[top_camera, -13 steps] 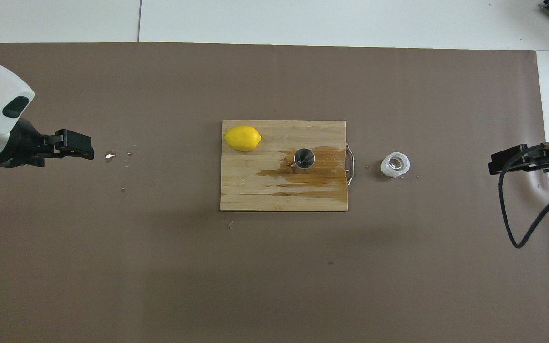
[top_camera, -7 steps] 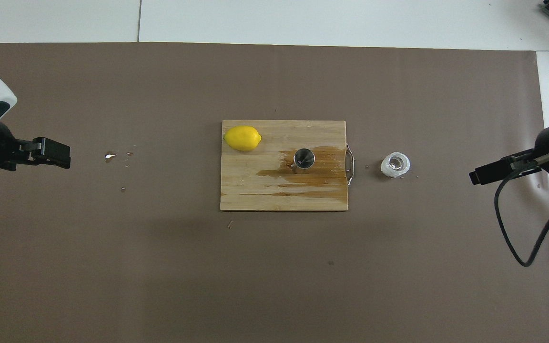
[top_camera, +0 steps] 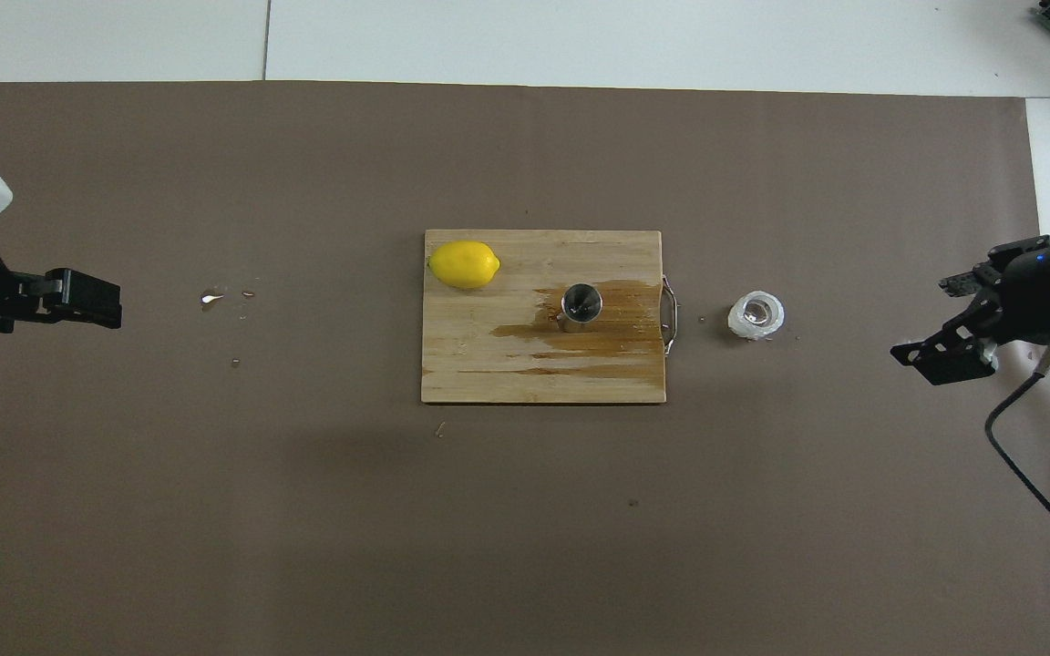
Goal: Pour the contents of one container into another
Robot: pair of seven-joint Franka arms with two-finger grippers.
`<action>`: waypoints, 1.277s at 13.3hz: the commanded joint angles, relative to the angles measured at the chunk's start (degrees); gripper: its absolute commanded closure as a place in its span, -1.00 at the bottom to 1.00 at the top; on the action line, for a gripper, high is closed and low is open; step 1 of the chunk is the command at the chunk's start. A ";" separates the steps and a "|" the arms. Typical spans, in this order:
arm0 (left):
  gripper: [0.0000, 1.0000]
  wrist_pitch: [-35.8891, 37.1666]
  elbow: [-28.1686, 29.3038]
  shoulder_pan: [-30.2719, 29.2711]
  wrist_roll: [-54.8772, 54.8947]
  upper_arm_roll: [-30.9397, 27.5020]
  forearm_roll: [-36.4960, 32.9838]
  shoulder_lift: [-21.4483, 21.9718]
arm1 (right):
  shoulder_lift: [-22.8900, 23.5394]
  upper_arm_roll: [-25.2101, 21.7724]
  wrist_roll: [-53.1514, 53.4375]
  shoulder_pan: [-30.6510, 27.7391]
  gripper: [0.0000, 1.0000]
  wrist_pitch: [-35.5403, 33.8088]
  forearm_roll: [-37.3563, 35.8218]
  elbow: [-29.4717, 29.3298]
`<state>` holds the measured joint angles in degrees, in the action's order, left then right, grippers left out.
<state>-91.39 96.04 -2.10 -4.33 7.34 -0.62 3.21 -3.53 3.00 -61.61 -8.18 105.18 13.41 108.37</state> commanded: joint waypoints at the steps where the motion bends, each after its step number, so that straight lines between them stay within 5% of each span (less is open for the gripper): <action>1: -1.00 1.31 -0.06 1.21 0.37 -0.48 -1.05 0.92 | 2.19 0.34 -14.37 -2.18 -1.00 3.97 5.11 2.72; 4: -1.00 1.39 -0.06 1.13 0.19 -0.22 -1.05 0.92 | 9.74 0.34 -30.27 -4.47 -1.00 7.22 14.60 2.72; 9: -1.00 1.39 -0.06 -0.01 0.11 -0.92 -1.05 0.92 | 15.82 0.43 -46.37 -3.77 -1.00 16.45 21.72 6.24; 13: -1.00 0.08 0.02 -0.01 0.63 -0.92 -1.05 0.83 | 23.28 0.43 -53.76 -5.43 -1.00 11.29 31.11 6.24; 17: -1.00 -0.19 -0.33 -1.86 0.63 -0.22 0.61 -0.22 | 25.49 0.87 -60.71 -5.62 -1.00 11.10 36.57 5.80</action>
<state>-91.44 96.03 -3.24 -4.31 6.52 -0.52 3.36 21.53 3.05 -119.28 -13.01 117.67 46.85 114.76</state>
